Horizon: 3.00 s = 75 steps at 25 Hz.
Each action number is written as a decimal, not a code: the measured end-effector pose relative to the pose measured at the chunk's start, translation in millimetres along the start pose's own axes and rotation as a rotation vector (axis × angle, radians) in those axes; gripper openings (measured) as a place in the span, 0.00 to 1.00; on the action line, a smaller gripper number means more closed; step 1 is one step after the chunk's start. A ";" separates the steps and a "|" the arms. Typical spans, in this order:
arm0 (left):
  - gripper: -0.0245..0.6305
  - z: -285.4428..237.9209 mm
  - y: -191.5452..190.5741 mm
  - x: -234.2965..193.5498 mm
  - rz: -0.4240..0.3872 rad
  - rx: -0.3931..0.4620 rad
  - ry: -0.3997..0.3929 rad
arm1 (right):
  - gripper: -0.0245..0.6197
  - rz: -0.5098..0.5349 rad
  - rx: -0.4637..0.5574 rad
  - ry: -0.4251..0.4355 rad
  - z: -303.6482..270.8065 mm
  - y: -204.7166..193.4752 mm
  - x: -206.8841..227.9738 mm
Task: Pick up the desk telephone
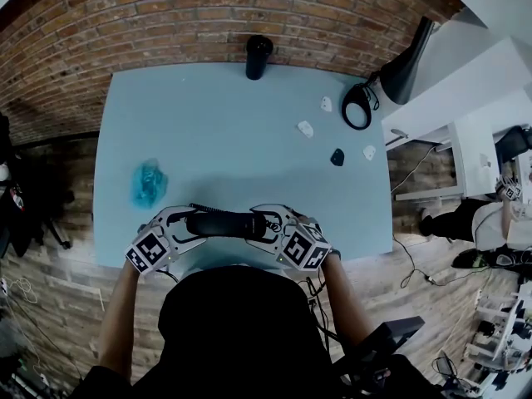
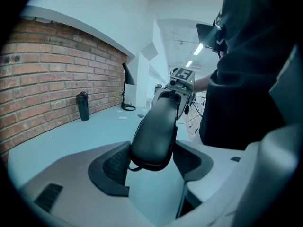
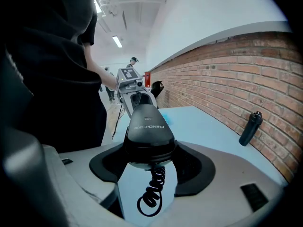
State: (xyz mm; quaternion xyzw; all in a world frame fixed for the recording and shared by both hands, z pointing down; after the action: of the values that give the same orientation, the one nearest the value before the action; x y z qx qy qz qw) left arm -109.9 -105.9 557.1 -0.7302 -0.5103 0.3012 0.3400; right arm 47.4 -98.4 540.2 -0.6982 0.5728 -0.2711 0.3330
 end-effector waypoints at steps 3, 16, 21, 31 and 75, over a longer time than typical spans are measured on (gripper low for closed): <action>0.50 4.0 13.1 -1.7 -0.005 0.037 -0.007 | 0.48 -0.013 0.029 -0.006 10.7 6.6 3.3; 0.50 21.6 41.9 -14.7 0.031 0.154 -0.040 | 0.48 -0.048 0.156 -0.002 31.8 35.6 16.6; 0.50 23.3 49.2 -13.2 0.047 0.172 -0.066 | 0.48 -0.056 0.189 0.010 40.5 42.0 16.9; 0.50 35.1 63.9 -16.9 0.026 0.243 -0.075 | 0.48 -0.046 0.243 -0.001 53.9 60.7 20.1; 0.49 114.7 154.0 4.8 -0.098 0.509 -0.044 | 0.48 0.083 0.537 0.026 136.0 157.7 9.9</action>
State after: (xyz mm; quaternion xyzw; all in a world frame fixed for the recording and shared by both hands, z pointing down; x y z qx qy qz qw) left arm -115.4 -117.8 365.5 -0.5890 -0.4601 0.4189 0.5157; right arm 55.0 -106.3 332.0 -0.5574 0.5127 -0.4082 0.5098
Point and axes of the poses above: the fingertips, and each gripper's own axes: z backward along the fingers, x to its right, y out of its top, the point moved 4 cm from there along z, backward along the fingers, and after that the axes turned 5 degrees about -x, right-handed, at the moved point
